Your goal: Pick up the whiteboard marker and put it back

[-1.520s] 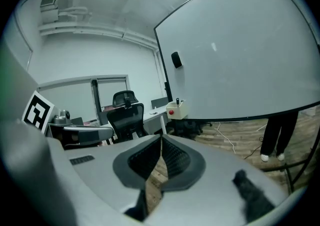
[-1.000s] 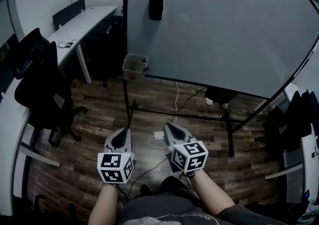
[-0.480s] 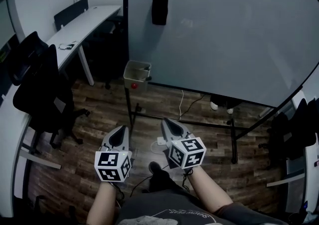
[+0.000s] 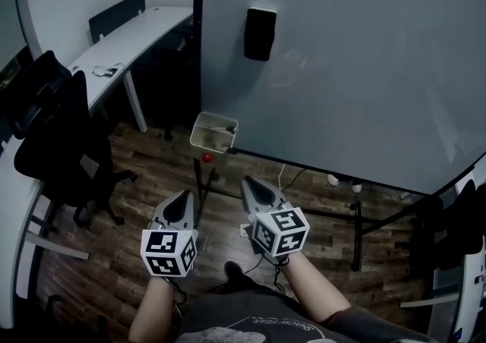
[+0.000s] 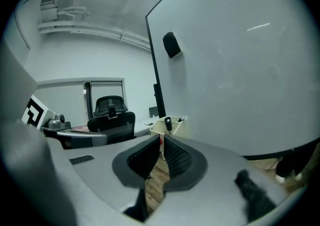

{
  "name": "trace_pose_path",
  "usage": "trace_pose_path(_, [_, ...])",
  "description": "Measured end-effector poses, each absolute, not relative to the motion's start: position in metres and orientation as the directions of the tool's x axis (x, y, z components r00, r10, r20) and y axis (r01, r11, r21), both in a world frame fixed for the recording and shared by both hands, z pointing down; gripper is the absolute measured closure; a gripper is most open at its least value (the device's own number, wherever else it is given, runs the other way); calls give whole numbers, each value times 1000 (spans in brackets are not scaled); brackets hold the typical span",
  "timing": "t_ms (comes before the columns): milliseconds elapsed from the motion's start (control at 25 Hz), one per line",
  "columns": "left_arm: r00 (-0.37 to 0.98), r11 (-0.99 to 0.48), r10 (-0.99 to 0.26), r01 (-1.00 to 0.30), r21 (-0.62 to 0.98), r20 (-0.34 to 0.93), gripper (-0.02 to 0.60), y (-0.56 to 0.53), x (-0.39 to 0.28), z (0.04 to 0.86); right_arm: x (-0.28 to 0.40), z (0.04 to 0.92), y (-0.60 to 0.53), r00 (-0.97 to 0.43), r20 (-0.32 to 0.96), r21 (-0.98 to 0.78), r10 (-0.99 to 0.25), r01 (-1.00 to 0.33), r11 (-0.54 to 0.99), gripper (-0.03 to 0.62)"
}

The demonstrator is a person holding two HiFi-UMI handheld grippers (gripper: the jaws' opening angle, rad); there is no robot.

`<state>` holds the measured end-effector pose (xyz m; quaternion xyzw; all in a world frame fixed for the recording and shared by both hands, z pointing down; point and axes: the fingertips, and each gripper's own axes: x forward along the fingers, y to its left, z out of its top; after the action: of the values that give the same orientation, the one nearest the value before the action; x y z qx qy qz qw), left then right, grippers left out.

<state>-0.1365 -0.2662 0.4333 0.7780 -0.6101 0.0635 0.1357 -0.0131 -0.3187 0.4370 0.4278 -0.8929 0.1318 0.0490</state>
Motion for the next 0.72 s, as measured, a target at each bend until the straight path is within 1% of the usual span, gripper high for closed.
trace_pose_path(240, [215, -183, -937, -974, 137, 276, 568, -304, -146, 437, -30, 449, -359, -646, 213, -170, -733, -763, 624, 564])
trace_pose_path(400, [197, -162, -938, -977, 141, 287, 568, -319, -152, 442, -39, 454, -378, -659, 214, -162, -721, -752, 639, 506])
trace_pose_path(560, [184, -149, -937, -979, 138, 296, 568, -327, -156, 445, -47, 447, -388, -687, 170, -160, -707, -727, 668, 466])
trace_pose_path(720, [176, -141, -937, -981, 134, 301, 568, -332, -156, 443, -54, 446, -393, -704, 169, -138, -690, -710, 690, 450])
